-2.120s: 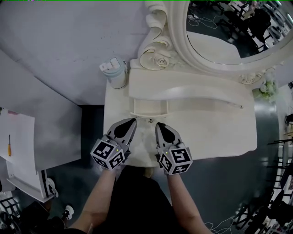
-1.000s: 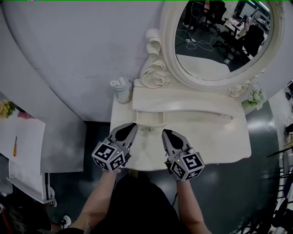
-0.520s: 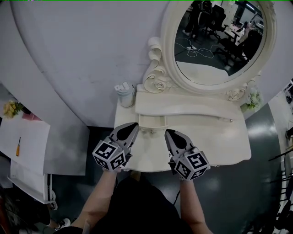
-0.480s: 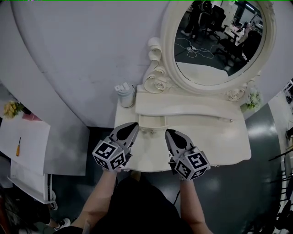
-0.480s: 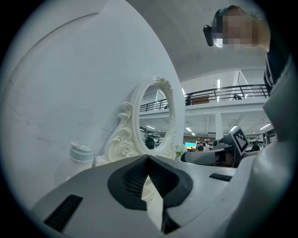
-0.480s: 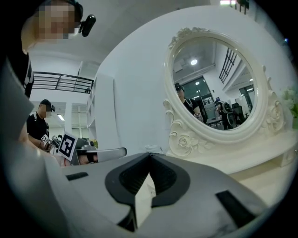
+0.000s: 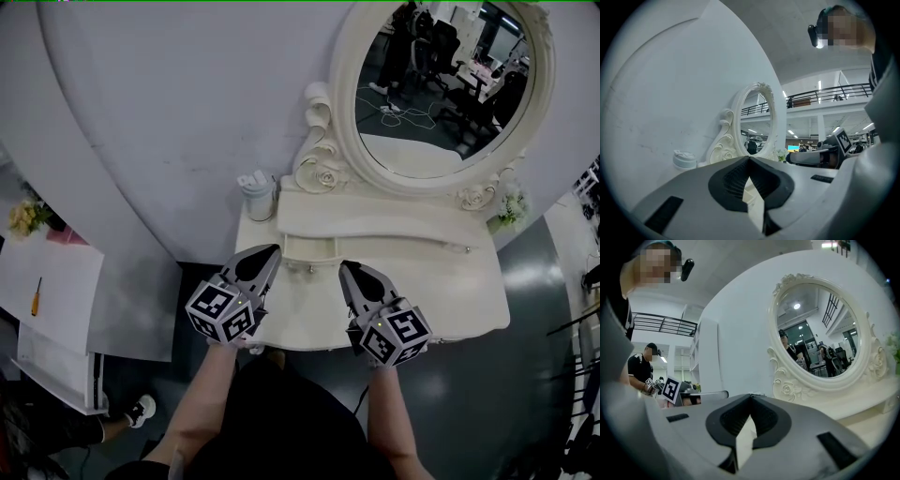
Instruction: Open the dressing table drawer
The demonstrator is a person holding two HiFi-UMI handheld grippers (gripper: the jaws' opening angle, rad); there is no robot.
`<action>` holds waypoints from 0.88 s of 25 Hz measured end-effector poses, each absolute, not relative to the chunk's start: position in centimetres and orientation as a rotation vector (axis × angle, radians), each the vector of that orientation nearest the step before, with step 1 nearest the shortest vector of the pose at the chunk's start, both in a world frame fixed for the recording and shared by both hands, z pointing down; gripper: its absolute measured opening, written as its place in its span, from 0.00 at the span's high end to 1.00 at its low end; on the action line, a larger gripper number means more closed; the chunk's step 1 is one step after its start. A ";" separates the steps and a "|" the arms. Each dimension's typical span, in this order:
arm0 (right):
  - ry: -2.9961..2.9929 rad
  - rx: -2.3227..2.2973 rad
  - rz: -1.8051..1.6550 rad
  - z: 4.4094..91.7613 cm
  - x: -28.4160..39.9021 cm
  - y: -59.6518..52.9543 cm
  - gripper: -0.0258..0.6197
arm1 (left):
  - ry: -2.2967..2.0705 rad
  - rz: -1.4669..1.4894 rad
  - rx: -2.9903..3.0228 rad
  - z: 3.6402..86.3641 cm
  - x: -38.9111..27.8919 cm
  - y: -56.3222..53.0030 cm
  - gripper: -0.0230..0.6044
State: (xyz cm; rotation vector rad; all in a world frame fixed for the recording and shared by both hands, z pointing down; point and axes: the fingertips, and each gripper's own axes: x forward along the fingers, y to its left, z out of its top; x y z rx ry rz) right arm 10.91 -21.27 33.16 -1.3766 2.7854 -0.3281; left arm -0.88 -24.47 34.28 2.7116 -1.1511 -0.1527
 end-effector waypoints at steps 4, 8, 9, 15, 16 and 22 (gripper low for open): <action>2.778 -1.368 -0.317 32.7 11.0 -20.9 0.95 | -1.155 -0.171 2.716 33.9 -1.0 -24.1 0.95; 2.785 -1.349 -0.315 32.6 10.8 -20.5 0.96 | -1.157 -0.176 2.722 33.7 -0.9 -23.8 0.95; 2.788 -1.343 -0.314 32.6 10.8 -20.4 0.95 | -1.155 -0.174 2.723 33.7 -0.8 -23.7 0.95; 2.805 -1.310 -0.322 33.0 10.6 -19.8 0.96 | -1.159 -0.173 2.723 34.0 -0.5 -23.5 0.95; 2.808 -1.306 -0.324 33.0 10.6 -19.7 0.96 | -1.160 -0.173 2.722 34.0 -0.5 -23.4 0.95; 2.820 -1.285 -0.331 33.1 10.9 -19.3 0.96 | -1.167 -0.174 2.713 34.2 -0.2 -23.3 0.95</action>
